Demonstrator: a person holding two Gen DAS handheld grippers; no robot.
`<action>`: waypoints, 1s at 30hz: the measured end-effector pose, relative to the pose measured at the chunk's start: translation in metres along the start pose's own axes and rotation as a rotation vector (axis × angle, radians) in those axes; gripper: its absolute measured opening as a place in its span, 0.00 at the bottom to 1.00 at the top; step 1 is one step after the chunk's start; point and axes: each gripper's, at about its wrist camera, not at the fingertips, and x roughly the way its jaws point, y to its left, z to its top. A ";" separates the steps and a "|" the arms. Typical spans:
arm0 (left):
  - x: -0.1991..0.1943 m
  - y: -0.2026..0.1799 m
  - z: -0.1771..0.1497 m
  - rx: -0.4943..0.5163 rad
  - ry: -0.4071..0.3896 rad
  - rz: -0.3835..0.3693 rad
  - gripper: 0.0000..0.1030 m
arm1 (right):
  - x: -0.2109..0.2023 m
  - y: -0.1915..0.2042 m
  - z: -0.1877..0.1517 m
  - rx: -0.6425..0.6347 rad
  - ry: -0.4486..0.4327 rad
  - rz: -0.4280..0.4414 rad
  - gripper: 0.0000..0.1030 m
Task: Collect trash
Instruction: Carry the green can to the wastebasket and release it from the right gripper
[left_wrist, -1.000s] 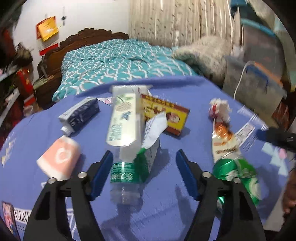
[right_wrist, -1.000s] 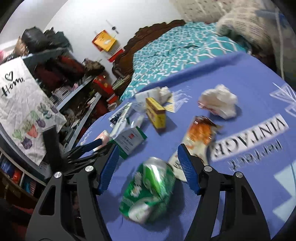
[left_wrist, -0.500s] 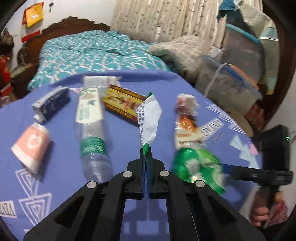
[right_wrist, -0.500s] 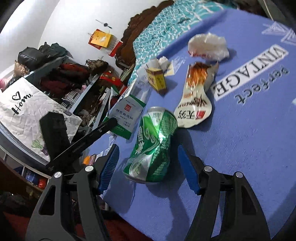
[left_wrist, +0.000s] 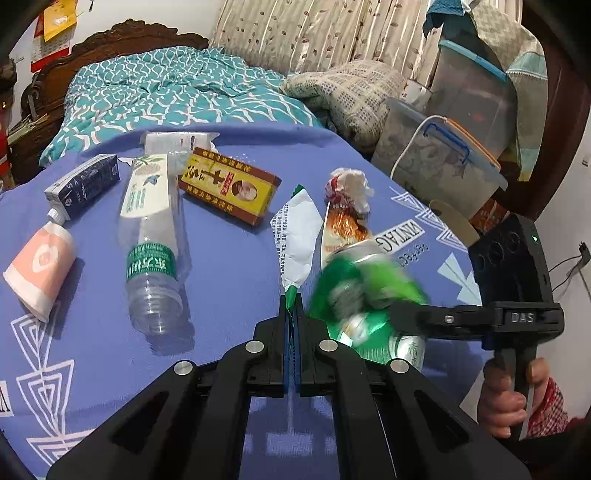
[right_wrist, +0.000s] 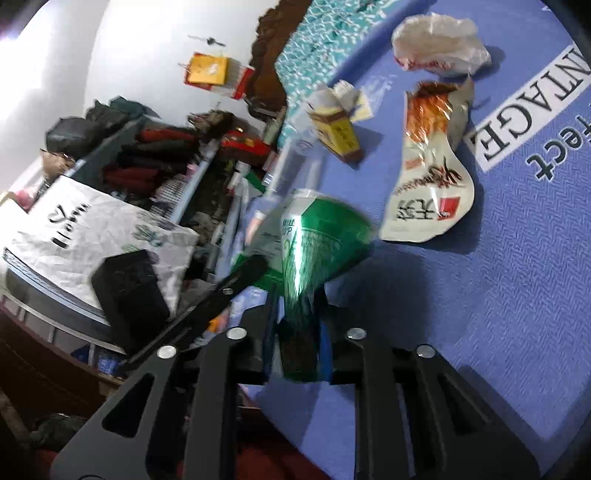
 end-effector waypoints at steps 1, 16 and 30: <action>0.000 0.000 0.002 -0.006 0.000 -0.009 0.01 | -0.007 0.003 0.001 0.001 -0.022 0.011 0.20; 0.022 -0.063 0.048 0.127 0.003 -0.136 0.01 | -0.110 -0.016 0.009 0.062 -0.326 -0.044 0.20; 0.104 -0.184 0.077 0.334 0.109 -0.244 0.01 | -0.205 -0.070 0.000 0.155 -0.547 -0.129 0.20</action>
